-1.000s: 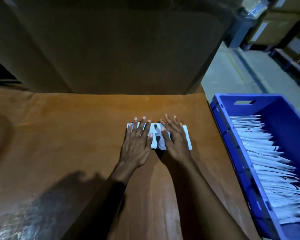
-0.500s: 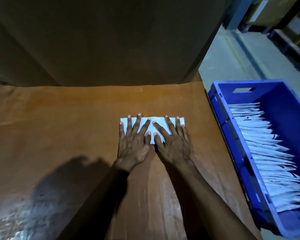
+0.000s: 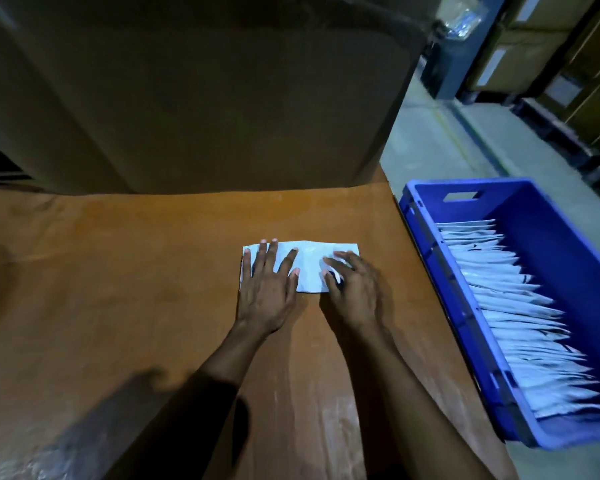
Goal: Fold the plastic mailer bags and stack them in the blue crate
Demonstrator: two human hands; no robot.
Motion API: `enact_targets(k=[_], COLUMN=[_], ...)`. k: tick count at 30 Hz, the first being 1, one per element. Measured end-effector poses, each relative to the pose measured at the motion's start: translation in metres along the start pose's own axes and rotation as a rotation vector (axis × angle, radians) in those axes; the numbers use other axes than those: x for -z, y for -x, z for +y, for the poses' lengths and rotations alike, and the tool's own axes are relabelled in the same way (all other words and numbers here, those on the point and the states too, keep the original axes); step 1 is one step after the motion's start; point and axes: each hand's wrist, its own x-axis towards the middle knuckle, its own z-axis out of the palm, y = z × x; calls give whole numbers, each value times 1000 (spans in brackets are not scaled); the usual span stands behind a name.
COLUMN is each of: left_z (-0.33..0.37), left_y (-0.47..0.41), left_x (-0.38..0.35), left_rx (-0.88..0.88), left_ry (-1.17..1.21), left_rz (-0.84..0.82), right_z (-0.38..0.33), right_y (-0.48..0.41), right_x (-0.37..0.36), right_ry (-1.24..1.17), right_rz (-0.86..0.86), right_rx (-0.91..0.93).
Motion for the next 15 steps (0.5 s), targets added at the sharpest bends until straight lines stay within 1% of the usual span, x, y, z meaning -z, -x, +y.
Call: enact_targets(k=[1, 2, 3, 4, 7, 10, 11, 15], left_z=[4, 9, 16, 22, 38, 43, 42, 43], left_y=[2, 3, 3, 2, -2, -7, -7, -6], left_x=[-1, -4, -7, -9, -11, -10, -10, -11], left_rx=[-48, -109, -159, -198, -287, -258, -240, -217], left_ry=[-6, 9, 44, 85, 98, 37, 22, -2], left_rz=[90, 179, 234, 241, 196, 94, 71, 39], right_z=[-1, -3, -5, -4, 2, 2, 2, 10], right_y=[6, 12, 18, 21, 29, 31, 30, 1], right_x=[1, 0, 1, 0, -5, -7, -5, 13], right_ry=[26, 42, 53, 68, 117, 111, 97, 45], right_rz=[114, 168, 170, 153, 160, 176, 151, -40], right_rx=[-21, -39, -39, -32, 6, 30, 24, -32])
